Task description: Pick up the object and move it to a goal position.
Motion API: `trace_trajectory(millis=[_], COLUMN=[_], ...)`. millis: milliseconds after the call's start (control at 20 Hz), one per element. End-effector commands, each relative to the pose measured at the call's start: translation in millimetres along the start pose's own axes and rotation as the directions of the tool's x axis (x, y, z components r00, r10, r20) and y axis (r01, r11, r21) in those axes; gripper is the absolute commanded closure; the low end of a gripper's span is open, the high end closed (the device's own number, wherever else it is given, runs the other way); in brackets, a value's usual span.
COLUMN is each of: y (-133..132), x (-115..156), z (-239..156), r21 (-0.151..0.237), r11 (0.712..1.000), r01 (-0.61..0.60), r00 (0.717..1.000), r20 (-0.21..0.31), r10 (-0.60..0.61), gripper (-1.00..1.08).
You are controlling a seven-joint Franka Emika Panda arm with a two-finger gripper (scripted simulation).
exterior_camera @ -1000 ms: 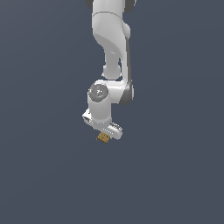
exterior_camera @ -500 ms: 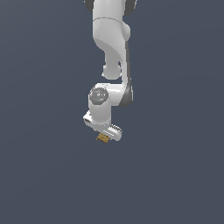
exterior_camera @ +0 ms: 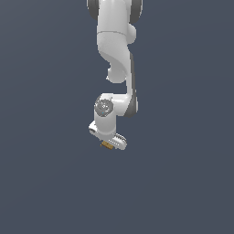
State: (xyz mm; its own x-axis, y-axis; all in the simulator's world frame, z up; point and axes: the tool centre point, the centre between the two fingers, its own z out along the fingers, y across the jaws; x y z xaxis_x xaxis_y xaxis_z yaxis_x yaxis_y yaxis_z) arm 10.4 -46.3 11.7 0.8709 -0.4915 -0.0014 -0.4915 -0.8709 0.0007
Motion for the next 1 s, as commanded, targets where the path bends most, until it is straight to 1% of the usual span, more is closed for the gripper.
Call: trace_trajectory(millis=[0, 600, 950], y=[0, 0, 14], x=[1, 0, -7], z=[1, 0, -1], r21=[0.001, 0.001, 0.001], r11=[1.0, 1.0, 1.0], r01=[0.0, 0.001, 0.001], r00=[1.0, 1.0, 1.0], r20=[-0.001, -0.001, -0.001], r10=[0.0, -0.001, -0.001], gripper=[1.08, 1.08, 1.08])
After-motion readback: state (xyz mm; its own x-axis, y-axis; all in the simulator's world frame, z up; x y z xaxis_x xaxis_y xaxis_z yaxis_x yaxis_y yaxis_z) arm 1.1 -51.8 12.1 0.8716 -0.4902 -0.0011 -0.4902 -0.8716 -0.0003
